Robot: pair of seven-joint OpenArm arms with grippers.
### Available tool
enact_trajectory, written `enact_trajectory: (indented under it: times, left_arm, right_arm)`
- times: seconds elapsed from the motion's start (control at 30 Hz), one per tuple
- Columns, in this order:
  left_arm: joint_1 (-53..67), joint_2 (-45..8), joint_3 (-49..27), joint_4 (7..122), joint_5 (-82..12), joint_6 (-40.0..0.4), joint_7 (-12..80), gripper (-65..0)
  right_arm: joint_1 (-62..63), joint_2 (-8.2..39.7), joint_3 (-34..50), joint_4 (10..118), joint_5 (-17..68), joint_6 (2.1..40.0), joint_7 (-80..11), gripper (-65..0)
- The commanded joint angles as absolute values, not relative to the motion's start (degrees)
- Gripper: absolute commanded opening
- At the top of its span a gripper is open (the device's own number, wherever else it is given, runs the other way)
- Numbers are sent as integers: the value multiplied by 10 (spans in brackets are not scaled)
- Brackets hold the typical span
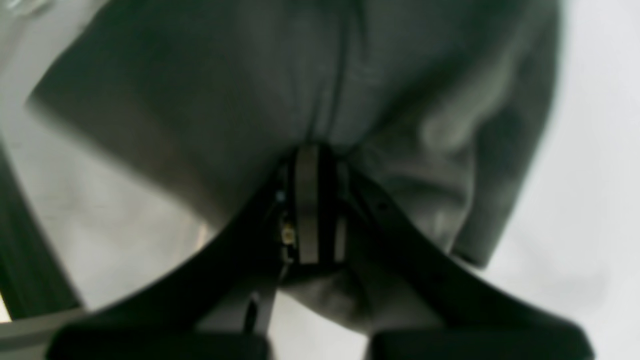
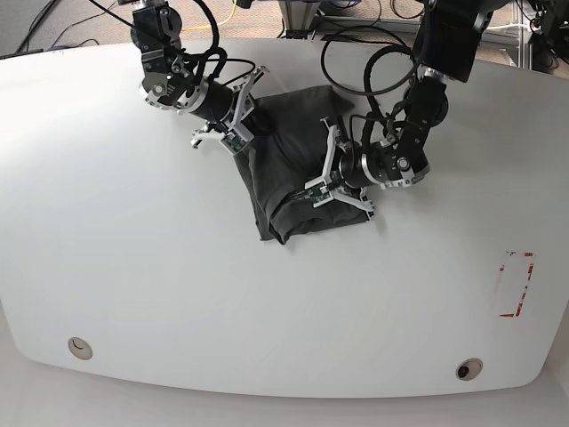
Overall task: Layout the t-shirt on the table in an organized manner, then fold the t-shirt properly
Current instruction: 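Grasp the folded bundle with both grippers and square its edges, then drag the folded bundle with the left gripper to the table edge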
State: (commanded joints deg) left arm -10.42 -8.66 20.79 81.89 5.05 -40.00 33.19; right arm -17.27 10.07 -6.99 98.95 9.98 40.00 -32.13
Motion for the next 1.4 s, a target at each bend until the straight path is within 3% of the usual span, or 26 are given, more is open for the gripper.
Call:
enact_trajectory:
  times: [0.37, 0.53, 0.73, 0.97, 1.23, 1.4]
  left_arm:
    - [-97, -108, 165, 908, 49, -400, 369, -629]
    - [-77, -102, 133, 985, 20, -400, 402, -629]
    - [-41, -47, 115, 1033, 2, -395, 401, -628]
    - [0, 41, 119, 1008, 4, -291, 329, -628]
    - [38, 90, 185, 915, 53, -124, 172, -628]
    - [51, 90, 218, 848, 69, -86, 111, -628]
  right_arm:
    - [-174, 85, -69, 1050, 100, 400, -325, -618]
    - [-168, 127, -67, 1105, 100, 400, -353, -618]
    - [-147, 160, -35, 1148, 101, 400, -398, -618]
    - [-125, 164, 58, 1149, 101, 400, -400, -618]
    - [-111, 186, 133, 1149, 100, 400, -402, -617]
    - [-110, 208, 143, 1149, 100, 400, -402, -617]
